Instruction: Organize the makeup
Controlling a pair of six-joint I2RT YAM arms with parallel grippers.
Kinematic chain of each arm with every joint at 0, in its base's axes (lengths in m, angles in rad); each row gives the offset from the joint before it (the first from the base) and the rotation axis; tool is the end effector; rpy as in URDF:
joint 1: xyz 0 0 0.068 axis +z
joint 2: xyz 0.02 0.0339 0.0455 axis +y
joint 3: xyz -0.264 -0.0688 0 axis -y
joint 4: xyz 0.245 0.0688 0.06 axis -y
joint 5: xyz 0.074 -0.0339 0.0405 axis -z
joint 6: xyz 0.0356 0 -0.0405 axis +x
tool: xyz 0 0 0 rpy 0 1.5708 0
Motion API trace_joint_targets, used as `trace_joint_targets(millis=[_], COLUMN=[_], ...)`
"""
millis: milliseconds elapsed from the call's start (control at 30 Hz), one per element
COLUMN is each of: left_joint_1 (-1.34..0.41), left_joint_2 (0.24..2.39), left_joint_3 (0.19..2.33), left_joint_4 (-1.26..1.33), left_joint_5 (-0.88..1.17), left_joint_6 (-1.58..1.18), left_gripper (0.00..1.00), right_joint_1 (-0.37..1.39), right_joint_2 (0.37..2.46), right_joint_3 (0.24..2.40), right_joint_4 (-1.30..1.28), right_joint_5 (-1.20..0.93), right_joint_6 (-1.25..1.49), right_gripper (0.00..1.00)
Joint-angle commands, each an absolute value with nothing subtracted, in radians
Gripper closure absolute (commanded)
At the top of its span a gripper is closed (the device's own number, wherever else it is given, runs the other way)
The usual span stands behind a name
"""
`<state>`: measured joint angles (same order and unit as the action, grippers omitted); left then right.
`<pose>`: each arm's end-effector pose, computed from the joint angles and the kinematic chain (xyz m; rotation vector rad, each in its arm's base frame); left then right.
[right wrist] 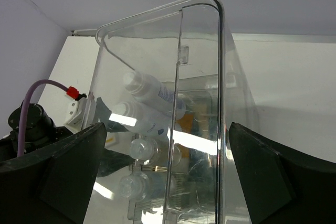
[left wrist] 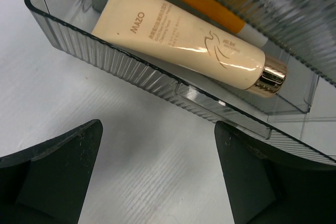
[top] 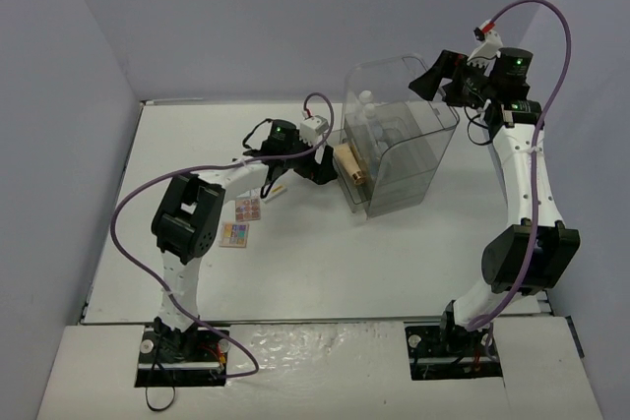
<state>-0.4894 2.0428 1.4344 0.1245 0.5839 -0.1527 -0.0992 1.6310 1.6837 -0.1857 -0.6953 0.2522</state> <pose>0.4031 -0.2369 0.2096 0.7213 1.9885 -0.9903 0.3782 -0.0147 0.4364 -0.2256 1.7074 0.7030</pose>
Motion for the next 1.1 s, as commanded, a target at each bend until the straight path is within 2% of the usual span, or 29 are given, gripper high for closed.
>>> trace_joint_targets(millis=[0,433,833,1067], left_joint_1=[-0.521,-0.577,-0.58,-0.573], left_joint_2=[2.043,2.181,2.095,1.962], left_joint_3=[1.552,1.747,1.643,1.456], left_joint_4=[0.224,0.241,0.304,0.313], left_joint_5=[0.609,0.513,0.405,0.361], left_joint_6=[-0.101,-0.171,-0.327,-0.616], left_gripper=[0.14,0.14,0.14,0.17], right_joint_1=[-0.092,-0.076,-0.068,-0.07], right_joint_2=[1.636,1.643,1.631,1.623], right_joint_3=[1.664,1.654,1.652,1.644], right_joint_4=[-0.154,-0.152,-0.155,-0.155], right_joint_5=[-0.782,-0.787,-0.747,-0.713], right_joint_6=[0.255,0.25,0.225,0.197], right_gripper=[0.01,0.01,0.01,0.01])
